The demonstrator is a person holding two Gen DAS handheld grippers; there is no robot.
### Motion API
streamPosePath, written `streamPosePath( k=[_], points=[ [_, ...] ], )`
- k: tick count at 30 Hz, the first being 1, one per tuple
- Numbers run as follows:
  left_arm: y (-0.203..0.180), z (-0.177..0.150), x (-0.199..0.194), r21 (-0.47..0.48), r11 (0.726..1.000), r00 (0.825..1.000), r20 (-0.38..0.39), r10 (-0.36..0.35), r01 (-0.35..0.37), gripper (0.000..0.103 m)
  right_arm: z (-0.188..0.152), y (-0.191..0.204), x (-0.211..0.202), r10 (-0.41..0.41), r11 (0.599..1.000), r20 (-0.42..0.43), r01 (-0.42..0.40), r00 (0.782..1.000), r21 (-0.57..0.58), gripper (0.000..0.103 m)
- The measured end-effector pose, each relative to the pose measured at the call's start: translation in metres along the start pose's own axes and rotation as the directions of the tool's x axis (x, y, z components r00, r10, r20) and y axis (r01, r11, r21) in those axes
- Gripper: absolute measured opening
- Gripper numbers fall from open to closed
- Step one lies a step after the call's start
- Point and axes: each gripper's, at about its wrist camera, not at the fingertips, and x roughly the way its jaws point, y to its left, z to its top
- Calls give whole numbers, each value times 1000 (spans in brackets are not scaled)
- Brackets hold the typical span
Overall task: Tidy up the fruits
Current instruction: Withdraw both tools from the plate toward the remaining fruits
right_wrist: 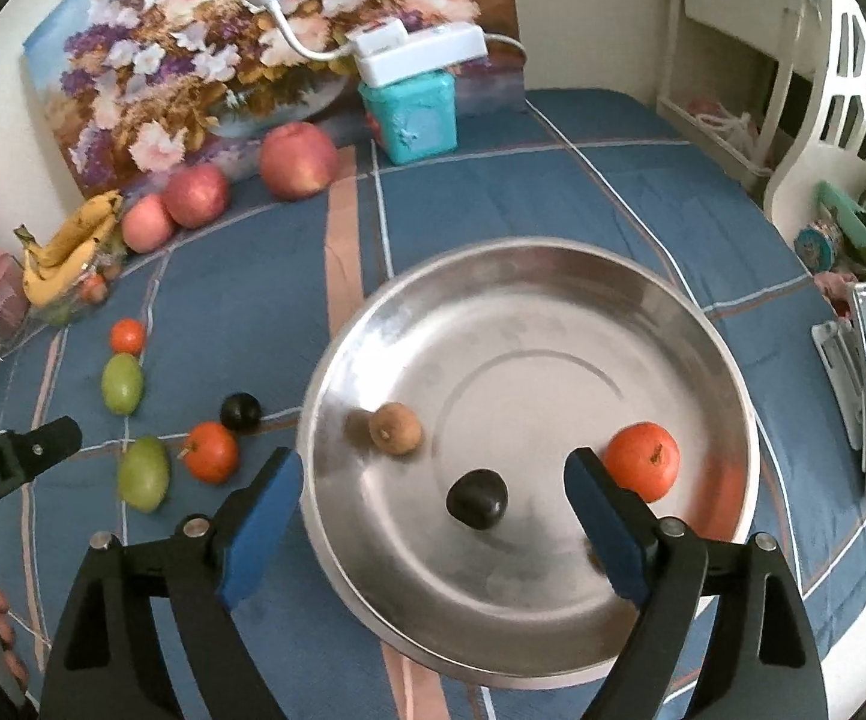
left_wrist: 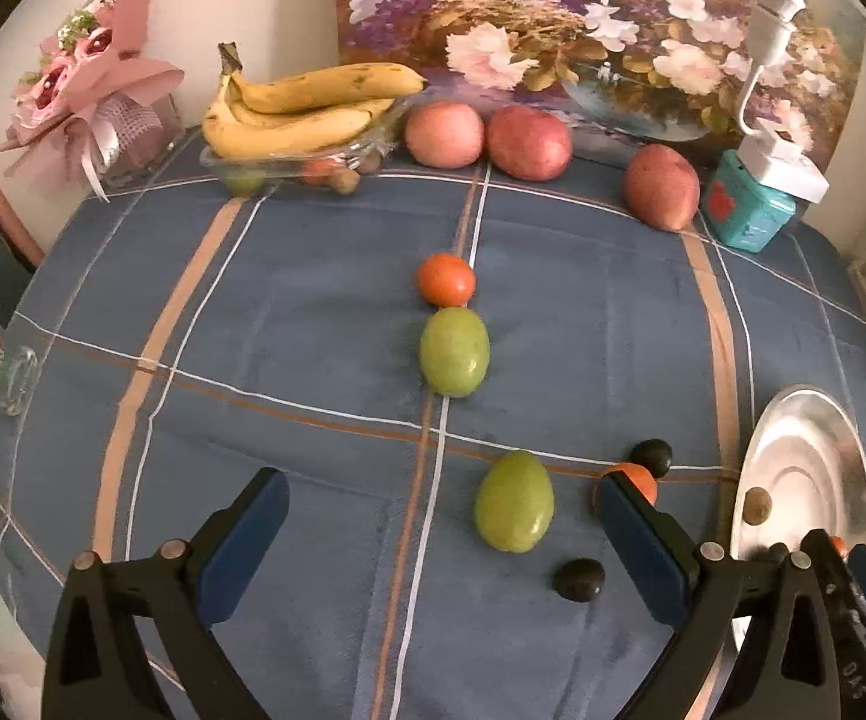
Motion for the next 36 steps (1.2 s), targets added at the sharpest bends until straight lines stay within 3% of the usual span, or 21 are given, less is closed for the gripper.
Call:
streamPosePath(
  k=[7,11,19,23,27,31,36],
  points=[
    [-5,4,-11,42,999,999,40,13,-14,103,3,7,-7,14,1000,63,-15,998,3,89],
    [0,7,-12,23,1000,1000,16,2,-2,103,2,15,-9,19,1000,55,-18,998,-15,89],
    [30,17,-3,-36,999,999,-38,-32,30,103,-2,54,1,72,996,-34,-73,997,-42,89],
    [57,23,2,-114,993,999,-49,-22,16,103,-3,80,7,68,993,-73,-75,995,-96,89],
    [75,28,-6,-155,988,1000,15,-4,6,103,0,98,11,69,990,-87,-79,994,-118,89],
    [79,33,-15,-136,991,996,88,8,5,103,7,113,13,80,987,-77,-89,994,-134,89],
    [73,37,-18,-112,994,992,127,19,-5,103,13,124,8,82,981,43,-73,996,-182,89]
  ],
)
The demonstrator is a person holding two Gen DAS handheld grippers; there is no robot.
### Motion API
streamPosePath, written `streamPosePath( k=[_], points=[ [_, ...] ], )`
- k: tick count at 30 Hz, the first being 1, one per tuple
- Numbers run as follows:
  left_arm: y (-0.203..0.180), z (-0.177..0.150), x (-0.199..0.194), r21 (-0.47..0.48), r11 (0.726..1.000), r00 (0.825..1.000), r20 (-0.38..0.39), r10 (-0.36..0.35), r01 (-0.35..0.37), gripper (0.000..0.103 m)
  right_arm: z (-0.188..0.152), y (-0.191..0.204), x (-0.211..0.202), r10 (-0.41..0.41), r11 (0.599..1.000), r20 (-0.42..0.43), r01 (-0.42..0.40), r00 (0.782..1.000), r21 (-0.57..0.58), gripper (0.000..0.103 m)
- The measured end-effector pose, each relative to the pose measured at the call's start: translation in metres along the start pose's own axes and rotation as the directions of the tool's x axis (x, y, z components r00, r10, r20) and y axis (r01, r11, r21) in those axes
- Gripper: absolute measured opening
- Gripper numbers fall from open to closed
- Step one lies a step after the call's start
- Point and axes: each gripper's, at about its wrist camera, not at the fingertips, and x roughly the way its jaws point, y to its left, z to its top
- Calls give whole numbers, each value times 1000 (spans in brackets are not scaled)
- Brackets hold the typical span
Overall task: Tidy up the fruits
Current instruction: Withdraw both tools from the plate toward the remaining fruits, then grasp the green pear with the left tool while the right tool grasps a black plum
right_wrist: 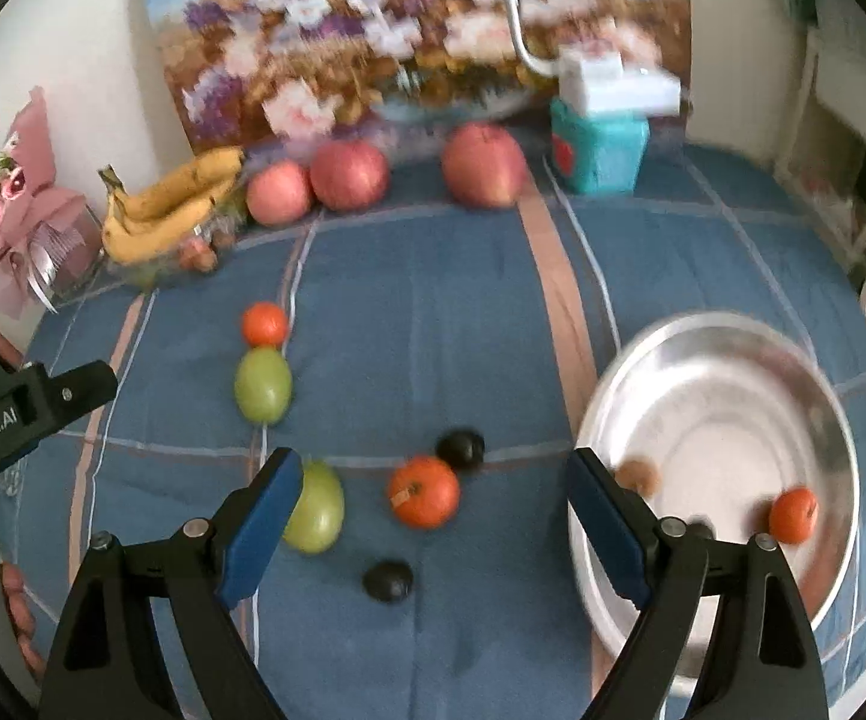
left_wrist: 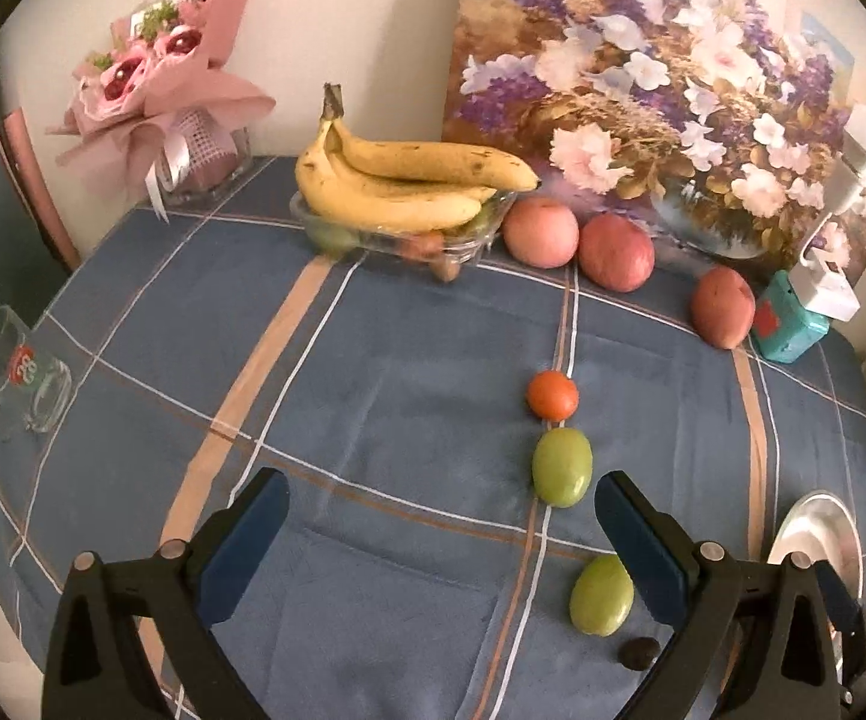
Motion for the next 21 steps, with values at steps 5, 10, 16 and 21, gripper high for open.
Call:
streamPosePath(
  k=[5,10,16,21],
  points=[
    [-11,-7,10,37,999,999,-40,2,-1,103,-2,-7,4,17,1000,11,-17,1000,-3,89],
    [-18,-15,24,8,998,992,-109,-56,57,103,-9,-11,13,53,999,-62,-53,997,10,89],
    [-41,-29,40,81,989,977,-184,-104,121,103,-19,-10,26,117,993,-146,-112,982,41,89],
    [-52,-40,50,103,981,963,-234,-136,164,102,-27,-1,26,86,996,-157,-91,984,-22,88]
  ],
)
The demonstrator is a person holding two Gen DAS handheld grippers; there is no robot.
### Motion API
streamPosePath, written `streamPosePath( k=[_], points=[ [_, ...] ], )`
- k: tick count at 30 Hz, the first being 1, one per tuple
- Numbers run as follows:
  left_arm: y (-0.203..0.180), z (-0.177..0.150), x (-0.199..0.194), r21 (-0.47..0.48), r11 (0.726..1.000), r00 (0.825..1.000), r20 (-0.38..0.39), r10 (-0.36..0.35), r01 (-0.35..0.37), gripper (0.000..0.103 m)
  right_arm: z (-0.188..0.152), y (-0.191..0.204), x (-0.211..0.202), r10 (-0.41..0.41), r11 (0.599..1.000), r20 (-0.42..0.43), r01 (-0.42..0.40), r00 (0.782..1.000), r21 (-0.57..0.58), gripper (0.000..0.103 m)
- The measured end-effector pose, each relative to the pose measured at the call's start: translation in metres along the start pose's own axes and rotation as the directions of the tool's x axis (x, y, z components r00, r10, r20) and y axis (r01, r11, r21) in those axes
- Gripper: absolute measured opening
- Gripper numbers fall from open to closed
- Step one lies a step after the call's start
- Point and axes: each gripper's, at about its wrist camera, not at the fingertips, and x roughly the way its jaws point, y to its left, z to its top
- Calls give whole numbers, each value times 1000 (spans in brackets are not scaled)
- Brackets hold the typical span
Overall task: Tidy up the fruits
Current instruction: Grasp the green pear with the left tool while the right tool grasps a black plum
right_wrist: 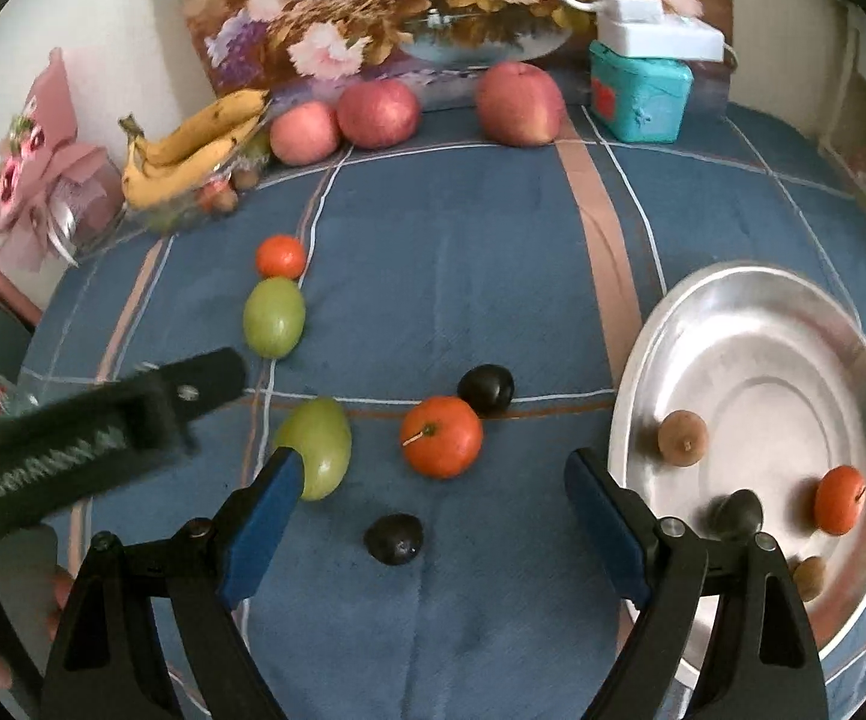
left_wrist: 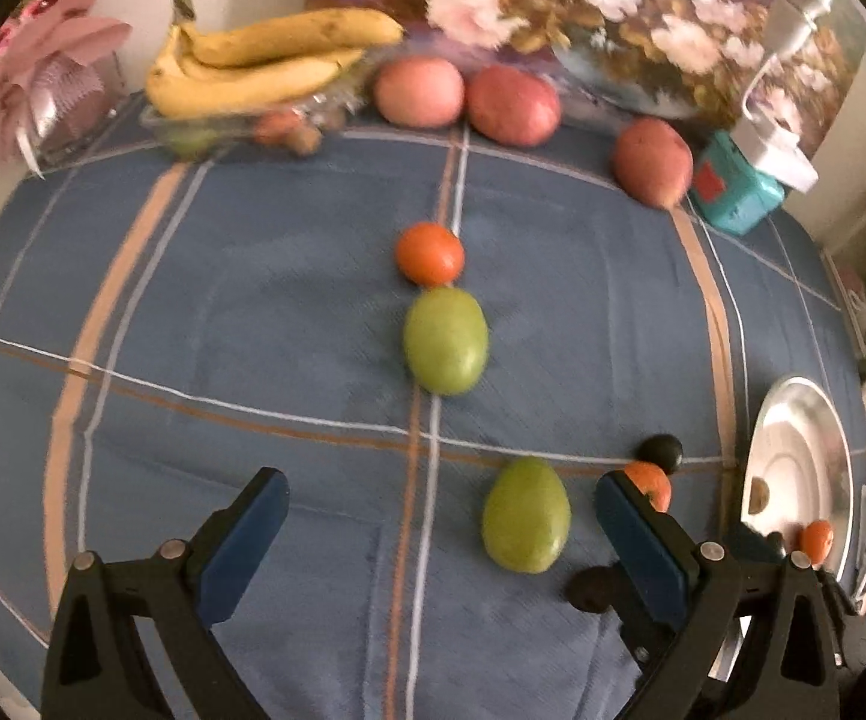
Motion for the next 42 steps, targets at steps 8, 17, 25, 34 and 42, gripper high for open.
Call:
streamPosePath(
  k=[8,17,25,34,42],
  points=[
    [-9,-10,28,-29,995,989,-107,-99,96,97,-14,3,29,8,1000,-122,-10,993,-14,59],
    [-8,-14,37,-102,982,974,-152,-170,156,68,-20,10,33,49,998,-155,-54,987,-25,53],
    [2,-10,28,-148,974,975,-116,-189,171,42,-21,16,36,47,997,-157,-55,986,-48,39],
    [24,-2,4,-216,957,977,-41,-210,196,42,-16,3,19,83,997,-101,-81,991,17,26],
    [26,5,-15,-219,951,976,27,-218,219,42,-6,-22,-10,38,997,1,-38,999,72,26]
  ],
)
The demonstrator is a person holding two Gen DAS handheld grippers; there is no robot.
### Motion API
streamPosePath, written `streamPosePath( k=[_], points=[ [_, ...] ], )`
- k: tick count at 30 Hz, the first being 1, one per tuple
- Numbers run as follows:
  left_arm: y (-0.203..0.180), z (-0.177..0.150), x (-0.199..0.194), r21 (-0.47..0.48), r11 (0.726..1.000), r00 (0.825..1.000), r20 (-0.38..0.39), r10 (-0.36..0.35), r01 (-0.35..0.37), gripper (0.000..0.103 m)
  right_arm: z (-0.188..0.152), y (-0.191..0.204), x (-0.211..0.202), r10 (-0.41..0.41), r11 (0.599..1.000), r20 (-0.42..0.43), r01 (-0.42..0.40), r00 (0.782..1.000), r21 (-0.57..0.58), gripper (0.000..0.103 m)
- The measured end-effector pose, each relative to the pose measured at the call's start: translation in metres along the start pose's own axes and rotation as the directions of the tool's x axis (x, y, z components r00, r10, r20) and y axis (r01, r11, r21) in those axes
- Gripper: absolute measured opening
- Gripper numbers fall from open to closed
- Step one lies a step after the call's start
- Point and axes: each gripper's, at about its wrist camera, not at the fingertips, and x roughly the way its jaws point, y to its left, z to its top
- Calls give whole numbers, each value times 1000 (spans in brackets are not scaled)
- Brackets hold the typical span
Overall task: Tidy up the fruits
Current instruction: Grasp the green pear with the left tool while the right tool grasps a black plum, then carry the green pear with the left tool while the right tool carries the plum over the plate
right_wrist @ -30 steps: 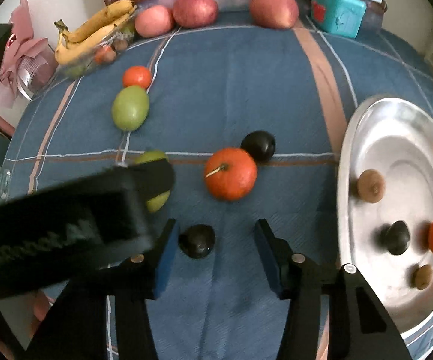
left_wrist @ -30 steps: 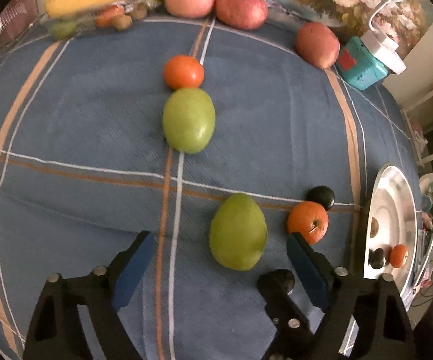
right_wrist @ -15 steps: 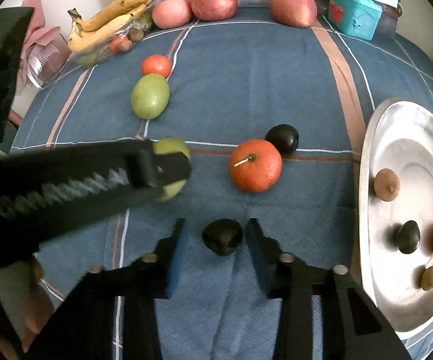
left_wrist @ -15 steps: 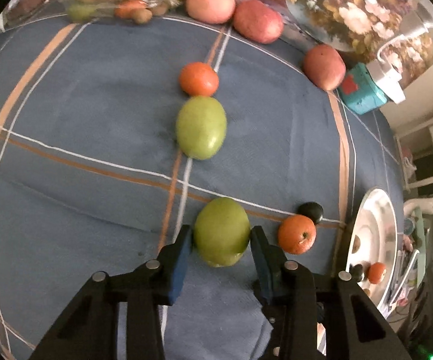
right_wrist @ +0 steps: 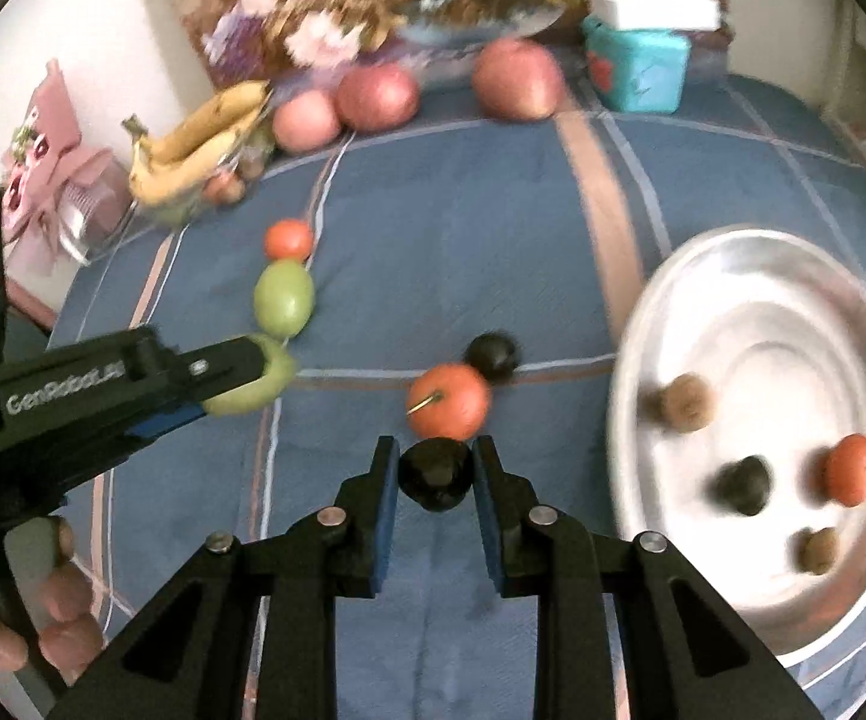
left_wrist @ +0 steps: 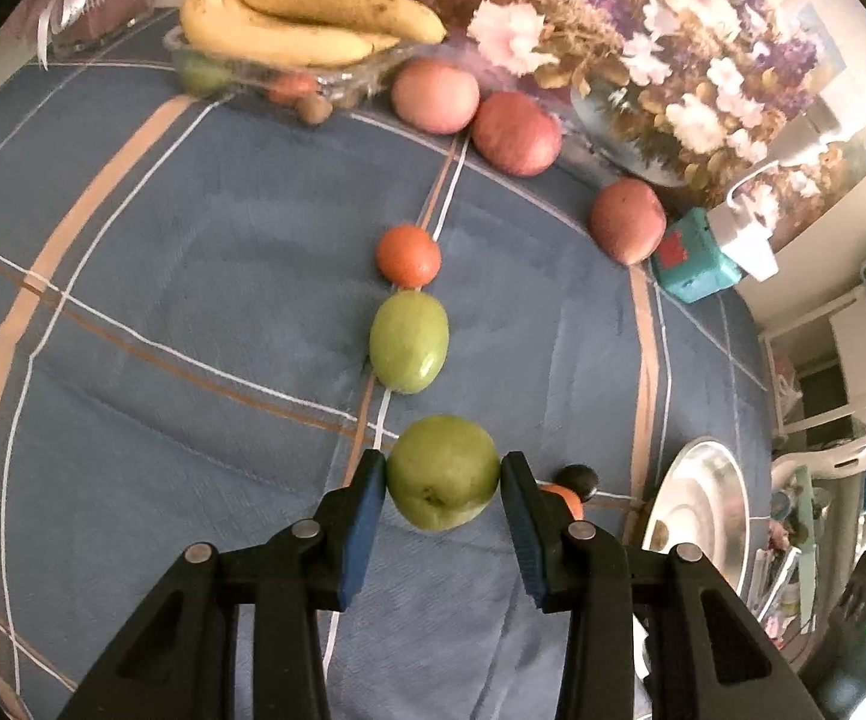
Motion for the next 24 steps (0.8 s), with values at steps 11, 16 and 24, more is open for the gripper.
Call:
streamPosePath(
  k=[11,16,24],
  points=[
    [-26,-2,-14,55,997,998,35,-47,45,42,14,-69,-34,-123,976,88,104,988,193,26],
    [-64,-22,-6,136,982,991,-29,-130,133,42,13,-119,-48,-228,930,92,189,969,314,26],
    [-144,-75,21,344,907,967,-158,-200,244,42,4,-170,-61,-274,879,87,212,958,428,26]
  ],
)
